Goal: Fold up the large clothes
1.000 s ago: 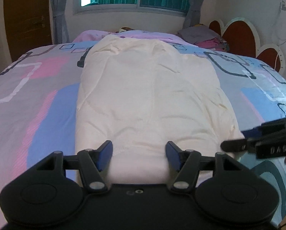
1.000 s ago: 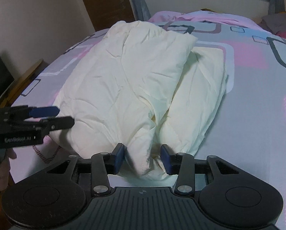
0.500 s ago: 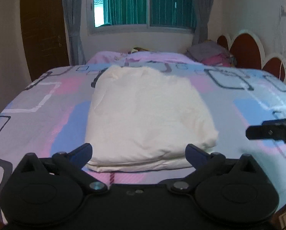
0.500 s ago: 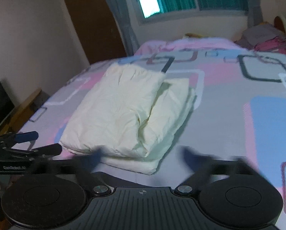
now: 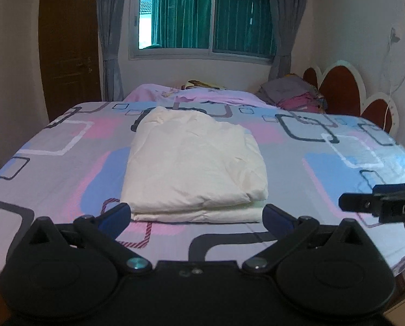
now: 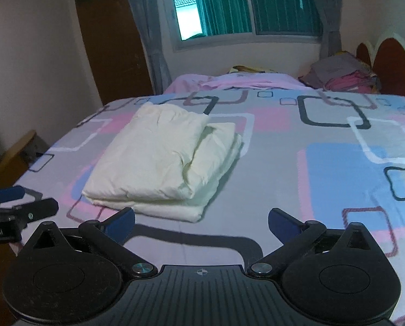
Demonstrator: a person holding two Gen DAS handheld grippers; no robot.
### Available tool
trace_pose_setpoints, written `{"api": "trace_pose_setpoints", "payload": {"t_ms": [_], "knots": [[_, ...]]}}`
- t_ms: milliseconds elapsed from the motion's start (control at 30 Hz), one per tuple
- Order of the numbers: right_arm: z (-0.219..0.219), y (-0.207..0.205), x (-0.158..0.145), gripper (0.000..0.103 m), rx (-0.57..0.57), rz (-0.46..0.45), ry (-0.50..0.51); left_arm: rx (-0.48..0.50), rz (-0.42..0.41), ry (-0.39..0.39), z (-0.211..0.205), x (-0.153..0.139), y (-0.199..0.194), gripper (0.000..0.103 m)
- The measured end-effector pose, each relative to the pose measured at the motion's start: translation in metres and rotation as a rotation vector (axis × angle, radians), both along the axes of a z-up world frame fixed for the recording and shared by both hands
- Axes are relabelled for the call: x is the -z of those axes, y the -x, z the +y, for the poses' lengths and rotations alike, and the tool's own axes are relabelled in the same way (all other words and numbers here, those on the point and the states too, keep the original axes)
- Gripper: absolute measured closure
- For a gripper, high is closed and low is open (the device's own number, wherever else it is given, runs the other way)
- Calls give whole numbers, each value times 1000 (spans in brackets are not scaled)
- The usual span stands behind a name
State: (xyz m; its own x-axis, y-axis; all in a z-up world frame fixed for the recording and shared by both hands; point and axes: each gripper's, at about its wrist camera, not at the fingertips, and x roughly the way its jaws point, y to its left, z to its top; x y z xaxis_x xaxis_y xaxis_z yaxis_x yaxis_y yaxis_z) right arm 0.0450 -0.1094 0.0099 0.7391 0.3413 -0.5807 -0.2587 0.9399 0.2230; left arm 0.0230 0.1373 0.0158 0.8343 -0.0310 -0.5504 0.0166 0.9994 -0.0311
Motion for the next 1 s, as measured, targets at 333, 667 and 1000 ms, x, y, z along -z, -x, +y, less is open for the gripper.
{"api": "trace_pose_setpoints", "payload": {"t_ms": [333,667,1000], "knots": [[4,29,-7,0,17,-27,46,30,-37,11,-12,-13,23,0],[-5,46,-19,0,49,-57,37,68,-67,-2,-25,-20,34,0],[-8,53,-24,0,46,-72,42,76,-80,5,-31,-20,38,0]]}}
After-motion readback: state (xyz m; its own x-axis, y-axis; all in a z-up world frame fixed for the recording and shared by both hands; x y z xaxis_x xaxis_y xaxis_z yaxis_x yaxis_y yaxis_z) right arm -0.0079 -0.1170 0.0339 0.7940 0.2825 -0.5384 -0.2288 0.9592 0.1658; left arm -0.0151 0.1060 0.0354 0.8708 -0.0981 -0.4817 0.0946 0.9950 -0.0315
